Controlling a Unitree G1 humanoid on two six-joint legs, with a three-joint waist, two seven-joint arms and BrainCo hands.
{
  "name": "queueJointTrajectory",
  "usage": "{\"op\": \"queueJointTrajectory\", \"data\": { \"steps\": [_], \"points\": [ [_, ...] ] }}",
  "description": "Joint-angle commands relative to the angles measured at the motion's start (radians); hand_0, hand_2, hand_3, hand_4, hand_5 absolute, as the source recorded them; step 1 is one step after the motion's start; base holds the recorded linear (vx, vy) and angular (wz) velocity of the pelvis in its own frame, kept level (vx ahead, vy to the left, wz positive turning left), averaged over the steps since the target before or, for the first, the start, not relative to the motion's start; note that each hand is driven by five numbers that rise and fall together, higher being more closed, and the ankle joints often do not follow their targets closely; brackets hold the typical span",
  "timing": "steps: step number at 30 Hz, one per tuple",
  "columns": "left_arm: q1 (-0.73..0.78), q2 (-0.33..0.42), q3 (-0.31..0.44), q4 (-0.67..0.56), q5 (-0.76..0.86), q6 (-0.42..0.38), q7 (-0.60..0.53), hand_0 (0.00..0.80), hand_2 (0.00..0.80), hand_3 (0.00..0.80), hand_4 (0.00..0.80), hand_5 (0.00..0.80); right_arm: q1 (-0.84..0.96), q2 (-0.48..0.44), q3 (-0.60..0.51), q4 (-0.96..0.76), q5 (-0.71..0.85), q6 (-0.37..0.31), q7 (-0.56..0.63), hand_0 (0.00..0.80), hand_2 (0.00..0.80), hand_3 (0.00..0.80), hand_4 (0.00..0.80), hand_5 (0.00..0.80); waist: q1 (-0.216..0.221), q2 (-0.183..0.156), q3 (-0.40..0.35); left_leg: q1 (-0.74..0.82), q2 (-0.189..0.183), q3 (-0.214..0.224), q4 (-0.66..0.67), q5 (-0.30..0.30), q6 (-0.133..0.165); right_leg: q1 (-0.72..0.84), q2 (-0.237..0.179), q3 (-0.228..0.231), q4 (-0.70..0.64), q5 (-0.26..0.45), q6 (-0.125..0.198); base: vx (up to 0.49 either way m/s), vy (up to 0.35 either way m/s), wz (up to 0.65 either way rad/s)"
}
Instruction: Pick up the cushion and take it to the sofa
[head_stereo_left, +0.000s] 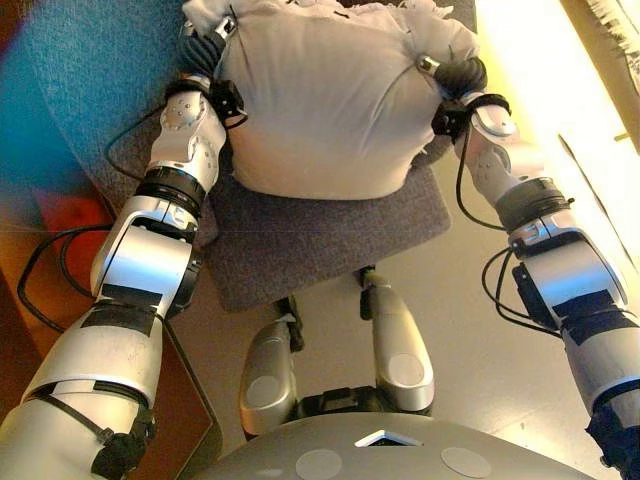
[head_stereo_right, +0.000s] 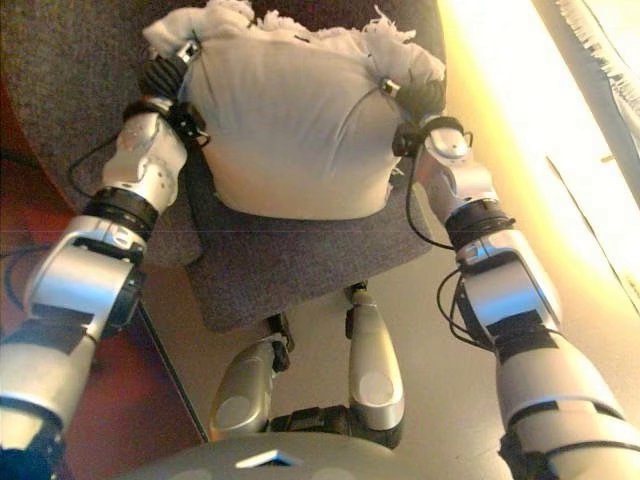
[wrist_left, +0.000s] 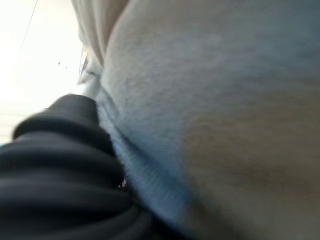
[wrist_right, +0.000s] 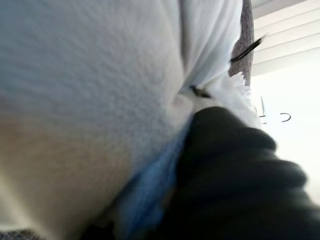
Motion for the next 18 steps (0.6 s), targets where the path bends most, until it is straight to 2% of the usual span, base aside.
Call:
{"op": "queueJointTrajectory", "data": {
  "steps": [1, 5, 9, 18],
  "points": [
    [-0.146, 0.003, -0.023, -0.045, -0.021, -0.074, -0.008, 0.0, 0.0, 0.0, 0.0, 0.0, -0.148, 0.037, 0.031, -0.026, 0.027, -0.06, -0.012, 0.0, 0.0, 0.0, 0.0, 0.0, 0.006, 0.038, -0.003, 0.046, 0.006, -0.001, -0.037, -0.025, -0.009, -0.074, -0.016, -0.004, 0.175, -0.148, 0.088, 0.055, 0.011, -0.03],
    [-0.103, 0.004, 0.011, -0.124, -0.129, -0.116, 0.006, 0.0, 0.0, 0.0, 0.0, 0.0, -0.103, 0.027, 0.0, -0.086, 0.035, -0.088, -0.045, 0.0, 0.0, 0.0, 0.0, 0.0, 0.009, 0.032, -0.013, 0.06, 0.006, 0.003, -0.043, -0.032, -0.008, -0.055, -0.013, -0.009, 0.16, -0.153, 0.088, 0.033, 0.0, -0.01],
    [-0.042, -0.007, 0.031, -0.207, -0.057, -0.131, 0.081, 0.0, 0.0, 0.0, 0.0, 0.0, -0.06, 0.024, -0.039, -0.15, 0.003, -0.095, -0.089, 0.0, 0.0, 0.0, 0.0, 0.0, 0.016, 0.027, -0.018, 0.07, 0.005, 0.004, -0.039, -0.041, -0.003, -0.033, -0.014, -0.016, 0.148, -0.159, 0.085, 0.0, 0.0, 0.0],
    [0.04, 0.072, 0.069, -0.294, 0.102, -0.126, 0.174, 0.0, 0.0, 0.0, 0.0, 0.0, 0.069, -0.055, -0.131, -0.24, 0.003, -0.113, -0.136, 0.0, 0.0, 0.0, 0.0, 0.0, 0.029, 0.011, -0.059, 0.093, 0.003, -0.002, -0.028, -0.053, 0.004, 0.035, -0.025, -0.026, 0.129, -0.179, 0.087, 0.038, 0.002, 0.0]
  ]
}}
